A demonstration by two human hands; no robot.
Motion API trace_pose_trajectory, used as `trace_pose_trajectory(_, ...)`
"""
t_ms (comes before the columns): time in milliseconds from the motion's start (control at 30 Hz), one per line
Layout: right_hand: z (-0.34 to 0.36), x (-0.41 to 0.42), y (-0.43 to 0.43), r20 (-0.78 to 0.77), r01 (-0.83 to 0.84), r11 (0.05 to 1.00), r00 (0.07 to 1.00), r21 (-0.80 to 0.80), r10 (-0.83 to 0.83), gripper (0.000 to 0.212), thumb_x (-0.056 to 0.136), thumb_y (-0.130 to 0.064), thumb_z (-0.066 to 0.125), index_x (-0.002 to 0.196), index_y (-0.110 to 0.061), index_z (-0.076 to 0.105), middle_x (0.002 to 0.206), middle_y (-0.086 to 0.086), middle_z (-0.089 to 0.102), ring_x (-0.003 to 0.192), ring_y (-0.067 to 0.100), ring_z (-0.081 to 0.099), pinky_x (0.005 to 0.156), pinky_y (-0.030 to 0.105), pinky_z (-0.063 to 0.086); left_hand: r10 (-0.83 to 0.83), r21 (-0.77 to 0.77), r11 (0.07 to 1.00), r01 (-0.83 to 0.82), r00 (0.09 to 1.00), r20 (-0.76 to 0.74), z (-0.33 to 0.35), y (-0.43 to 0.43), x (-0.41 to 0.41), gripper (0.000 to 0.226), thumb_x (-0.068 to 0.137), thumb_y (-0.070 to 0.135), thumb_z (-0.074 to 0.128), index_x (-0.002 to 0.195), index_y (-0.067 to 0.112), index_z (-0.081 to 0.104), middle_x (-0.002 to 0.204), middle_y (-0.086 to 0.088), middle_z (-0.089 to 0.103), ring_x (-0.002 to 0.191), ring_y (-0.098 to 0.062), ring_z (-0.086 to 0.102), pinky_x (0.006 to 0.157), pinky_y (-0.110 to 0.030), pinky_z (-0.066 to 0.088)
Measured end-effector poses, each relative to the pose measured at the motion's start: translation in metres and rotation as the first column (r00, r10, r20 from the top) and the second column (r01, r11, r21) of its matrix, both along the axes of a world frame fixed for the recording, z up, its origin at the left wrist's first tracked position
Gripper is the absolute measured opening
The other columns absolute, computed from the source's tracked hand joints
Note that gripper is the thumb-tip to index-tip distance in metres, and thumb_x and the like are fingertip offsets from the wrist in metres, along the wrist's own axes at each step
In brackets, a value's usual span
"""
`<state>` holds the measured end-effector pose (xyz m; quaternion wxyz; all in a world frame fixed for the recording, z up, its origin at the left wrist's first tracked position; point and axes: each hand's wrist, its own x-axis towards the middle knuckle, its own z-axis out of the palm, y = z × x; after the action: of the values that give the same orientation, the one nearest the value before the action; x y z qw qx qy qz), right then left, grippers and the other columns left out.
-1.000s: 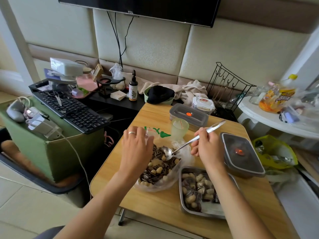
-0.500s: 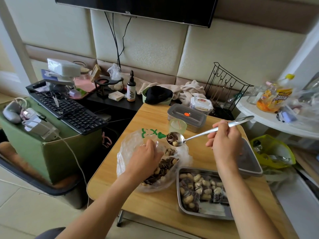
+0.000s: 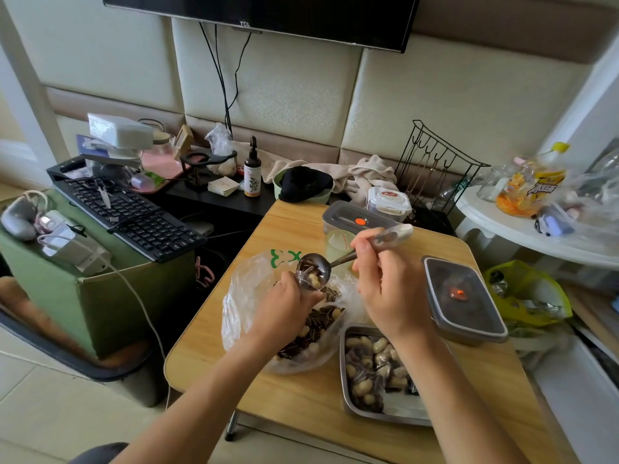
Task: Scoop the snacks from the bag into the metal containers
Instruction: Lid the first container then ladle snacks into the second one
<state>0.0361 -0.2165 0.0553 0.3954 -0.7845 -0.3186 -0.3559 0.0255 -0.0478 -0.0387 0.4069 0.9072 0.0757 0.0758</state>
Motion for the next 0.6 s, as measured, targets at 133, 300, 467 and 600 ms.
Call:
trace_pose_trajectory(133, 0.0020, -0.0036, 0.0011, 0.104, -0.015, 0.999, 0.994, -0.042, 0.019, 0.030, 0.107, -0.015, 0.049, 0.093, -0.001, 0.071, 0.072, 0.003, 0.066, 0.053, 0.012, 0.059, 0.052, 0.022, 0.046, 0.014, -0.049, 0.999, -0.012, 1.000, 0.027, 0.0034, -0.0006, 0.0009, 0.042, 0.099, 0.049, 0.058, 0.113, 0.013, 0.043, 0.092, -0.003, 0.062, 0.080, -0.020, 0.062, 0.076, -0.044, 0.057)
trace_pose_trajectory(300, 0.0066, -0.0094, 0.0025, 0.160, -0.025, 0.999, 0.987, -0.035, 0.030, 0.039, 0.110, -0.019, 0.043, 0.093, 0.003, 0.071, 0.082, -0.003, 0.066, 0.060, 0.010, 0.060, 0.062, 0.005, 0.042, 0.020, -0.103, 0.995, -0.012, 0.996, 0.083, 0.0059, -0.0003, 0.0016, 0.038, 0.100, 0.047, 0.056, 0.106, 0.012, 0.041, 0.089, -0.005, 0.062, 0.078, -0.023, 0.061, 0.072, -0.043, 0.055)
trace_pose_trajectory(467, 0.0064, -0.0092, 0.0051, 0.183, -0.005, 0.996, 0.983, -0.086, 0.020, 0.033, 0.107, -0.015, 0.046, 0.090, 0.000, 0.070, 0.076, -0.002, 0.062, 0.063, 0.012, 0.054, 0.066, 0.001, 0.036, 0.032, -0.134, 0.991, -0.019, 0.995, 0.098, 0.0067, 0.0007, 0.0021, 0.039, 0.100, 0.047, 0.056, 0.107, 0.013, 0.039, 0.094, -0.006, 0.063, 0.084, -0.023, 0.061, 0.077, -0.046, 0.054)
trace_pose_trajectory(600, 0.0052, -0.0081, 0.0030, 0.210, 0.008, 0.998, 0.978, -0.058, 0.004, 0.036, 0.107, -0.015, 0.046, 0.085, 0.002, 0.069, 0.076, 0.003, 0.067, 0.065, 0.014, 0.057, 0.065, -0.001, 0.036, 0.029, -0.127, 0.992, -0.017, 0.995, 0.092, 0.0049, 0.0018, 0.0025, 0.040, 0.100, 0.049, 0.057, 0.107, 0.015, 0.038, 0.090, -0.007, 0.066, 0.080, -0.025, 0.063, 0.076, -0.051, 0.055)
